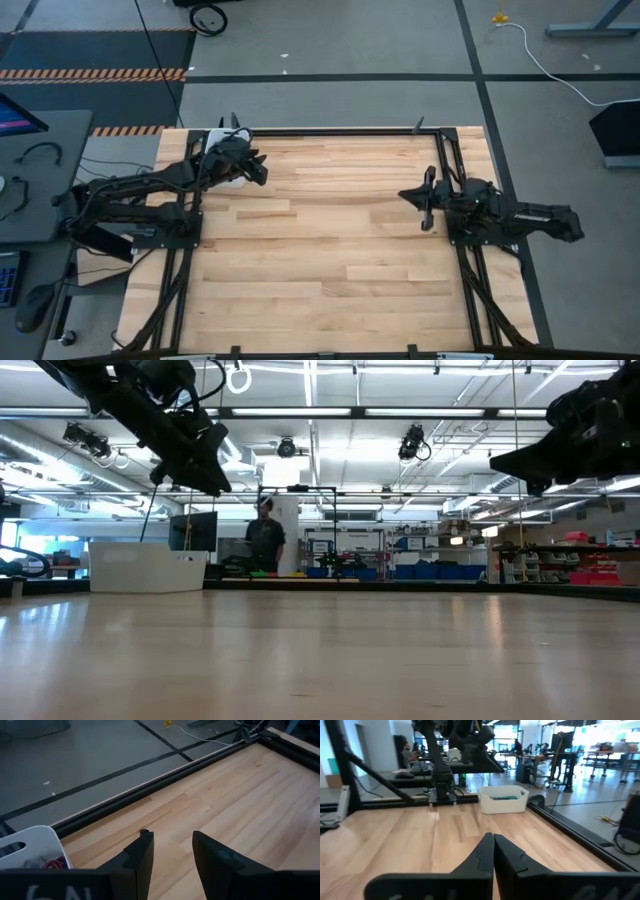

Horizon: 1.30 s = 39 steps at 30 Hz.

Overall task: Pick and place USB-C Cables
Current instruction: Return to Home Position

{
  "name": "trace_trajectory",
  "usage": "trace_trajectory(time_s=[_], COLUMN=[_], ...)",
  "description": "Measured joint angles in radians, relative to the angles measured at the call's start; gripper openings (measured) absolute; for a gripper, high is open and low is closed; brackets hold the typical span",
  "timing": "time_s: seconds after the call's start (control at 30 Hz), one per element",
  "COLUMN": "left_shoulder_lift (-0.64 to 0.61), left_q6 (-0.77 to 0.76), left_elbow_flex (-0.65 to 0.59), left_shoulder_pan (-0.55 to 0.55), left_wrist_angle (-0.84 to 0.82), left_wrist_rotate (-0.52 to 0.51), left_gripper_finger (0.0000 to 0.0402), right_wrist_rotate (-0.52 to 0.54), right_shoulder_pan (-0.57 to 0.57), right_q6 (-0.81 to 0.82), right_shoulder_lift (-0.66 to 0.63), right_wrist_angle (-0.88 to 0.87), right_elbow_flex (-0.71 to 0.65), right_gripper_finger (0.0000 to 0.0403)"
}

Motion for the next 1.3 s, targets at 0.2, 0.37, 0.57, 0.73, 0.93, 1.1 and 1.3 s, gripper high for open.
trace_trajectory(time_s=[0.2, 0.37, 0.57, 0.73, 0.93, 1.1, 1.3], left_shoulder_lift=[-0.080, -0.181, -0.327, -0.427, -0.480, -0.483, -0.578], left_q6=[0.104, 0.212, 0.172, 0.077, 0.098, 0.190, 0.261], left_elbow_flex=[0.000, -0.026, -0.279, -0.495, -0.588, -0.588, -0.588], left_shoulder_pan=[-0.008, -0.024, -0.025, -0.102, -0.257, -0.354, -0.330], left_wrist_angle=[-0.007, 0.037, 0.352, 0.575, 0.688, 0.682, 0.579], left_wrist_rotate=[0.016, 0.039, 0.204, 0.236, 0.170, 0.168, 0.167], left_gripper_finger=[0.0134, 0.0080, 0.0009, 0.0004, 0.0002, 0.0001, 0.0001], right_wrist_rotate=[0.010, 0.010, 0.010, 0.010, 0.010, 0.010, 0.010], right_shoulder_pan=[-0.006, -0.006, -0.006, -0.006, -0.006, -0.006, -0.006], right_q6=[0.008, 0.008, 0.008, 0.008, 0.008, 0.008, 0.008], right_shoulder_lift=[0.003, 0.003, 0.003, 0.003, 0.003, 0.003, 0.003], right_wrist_angle=[0.005, 0.006, 0.007, 0.009, 0.010, 0.013, 0.013], right_elbow_flex=[0.000, 0.000, 0.000, 0.000, 0.000, 0.000, 0.000], right_gripper_finger=[0.0030, 0.0031, 0.0032, 0.0031, 0.0032, 0.0032, 0.0031])
